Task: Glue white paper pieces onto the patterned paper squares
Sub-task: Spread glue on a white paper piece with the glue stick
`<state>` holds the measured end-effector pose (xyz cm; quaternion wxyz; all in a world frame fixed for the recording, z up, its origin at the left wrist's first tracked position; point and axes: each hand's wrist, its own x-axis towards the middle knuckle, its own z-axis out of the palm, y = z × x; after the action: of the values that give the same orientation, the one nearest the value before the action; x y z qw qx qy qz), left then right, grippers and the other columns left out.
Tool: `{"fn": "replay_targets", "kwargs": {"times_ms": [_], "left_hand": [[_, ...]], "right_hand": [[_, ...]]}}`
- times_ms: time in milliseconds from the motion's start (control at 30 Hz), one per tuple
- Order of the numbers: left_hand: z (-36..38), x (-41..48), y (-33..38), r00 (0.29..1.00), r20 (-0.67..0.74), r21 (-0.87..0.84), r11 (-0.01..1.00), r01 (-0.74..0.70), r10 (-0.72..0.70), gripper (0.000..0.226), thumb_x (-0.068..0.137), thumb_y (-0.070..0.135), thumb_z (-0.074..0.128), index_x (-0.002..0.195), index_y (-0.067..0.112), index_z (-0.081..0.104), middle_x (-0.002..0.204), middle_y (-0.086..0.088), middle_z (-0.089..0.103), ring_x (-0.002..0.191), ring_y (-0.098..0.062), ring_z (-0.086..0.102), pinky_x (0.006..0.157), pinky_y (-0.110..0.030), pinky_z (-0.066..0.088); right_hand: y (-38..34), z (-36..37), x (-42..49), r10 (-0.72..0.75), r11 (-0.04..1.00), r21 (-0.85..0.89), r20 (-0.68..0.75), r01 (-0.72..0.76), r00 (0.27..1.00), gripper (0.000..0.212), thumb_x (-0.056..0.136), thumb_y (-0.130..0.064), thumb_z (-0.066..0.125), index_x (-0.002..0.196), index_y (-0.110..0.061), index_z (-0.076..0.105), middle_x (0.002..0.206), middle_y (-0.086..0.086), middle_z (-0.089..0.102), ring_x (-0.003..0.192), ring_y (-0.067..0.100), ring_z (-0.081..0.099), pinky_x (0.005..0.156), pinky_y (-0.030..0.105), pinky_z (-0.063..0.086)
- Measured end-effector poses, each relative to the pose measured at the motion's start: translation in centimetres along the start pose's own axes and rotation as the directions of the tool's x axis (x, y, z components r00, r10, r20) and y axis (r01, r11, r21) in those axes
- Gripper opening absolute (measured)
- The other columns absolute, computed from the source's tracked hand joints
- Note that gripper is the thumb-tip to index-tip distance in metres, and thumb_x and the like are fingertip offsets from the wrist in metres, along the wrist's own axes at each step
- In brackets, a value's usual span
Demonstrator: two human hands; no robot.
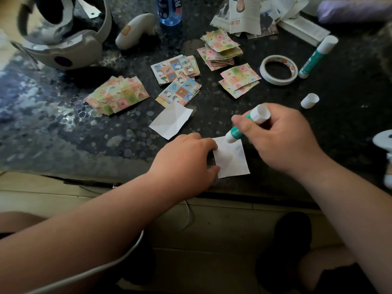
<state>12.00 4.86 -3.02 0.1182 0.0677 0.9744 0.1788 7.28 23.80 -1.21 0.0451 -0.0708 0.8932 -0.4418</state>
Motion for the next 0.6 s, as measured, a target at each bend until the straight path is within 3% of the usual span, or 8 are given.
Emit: {"fn": "replay_targets", "kwargs": {"times_ms": [167, 267, 600], "left_hand": [[0.29, 0.03, -0.03, 1.000, -0.010, 0.012, 1.000, 0.006, -0.006, 0.041, 0.089, 0.051, 0.062, 0.129, 0.040, 0.056, 0.110, 0.009, 0.054, 0.112, -0.015, 0.051, 0.091, -0.038, 0.051], [0.40, 0.08, -0.09, 1.000, -0.016, 0.023, 1.000, 0.005, -0.005, 0.042, 0.090, 0.051, 0.061, 0.130, 0.040, 0.056, 0.110, 0.008, 0.054, 0.113, -0.016, 0.050, 0.089, -0.037, 0.051], [0.47, 0.25, -0.04, 1.000, -0.012, 0.033, 0.999, 0.012, -0.012, 0.041, 0.092, 0.053, 0.061, 0.131, 0.041, 0.056, 0.113, 0.008, 0.055, 0.115, -0.015, 0.051, 0.087, -0.033, 0.049]], "right_hand": [[0.63, 0.74, -0.01, -0.009, 0.996, -0.089, 0.091, 0.018, 0.996, 0.023, 0.092, -0.044, 0.070, 0.089, -0.021, 0.072, 0.085, -0.006, 0.071, 0.082, 0.008, 0.064, 0.072, 0.026, 0.051], [0.72, 0.89, 0.05, -0.025, 0.990, -0.134, 0.108, 0.040, 0.994, 0.022, 0.092, -0.041, 0.070, 0.090, -0.020, 0.072, 0.085, -0.007, 0.070, 0.085, 0.005, 0.061, 0.070, 0.019, 0.047], [0.79, 0.70, 0.13, -0.067, 0.985, -0.152, 0.130, 0.087, 0.989, 0.024, 0.090, -0.041, 0.070, 0.082, -0.019, 0.070, 0.078, -0.007, 0.068, 0.080, 0.007, 0.062, 0.067, 0.023, 0.045]]}}
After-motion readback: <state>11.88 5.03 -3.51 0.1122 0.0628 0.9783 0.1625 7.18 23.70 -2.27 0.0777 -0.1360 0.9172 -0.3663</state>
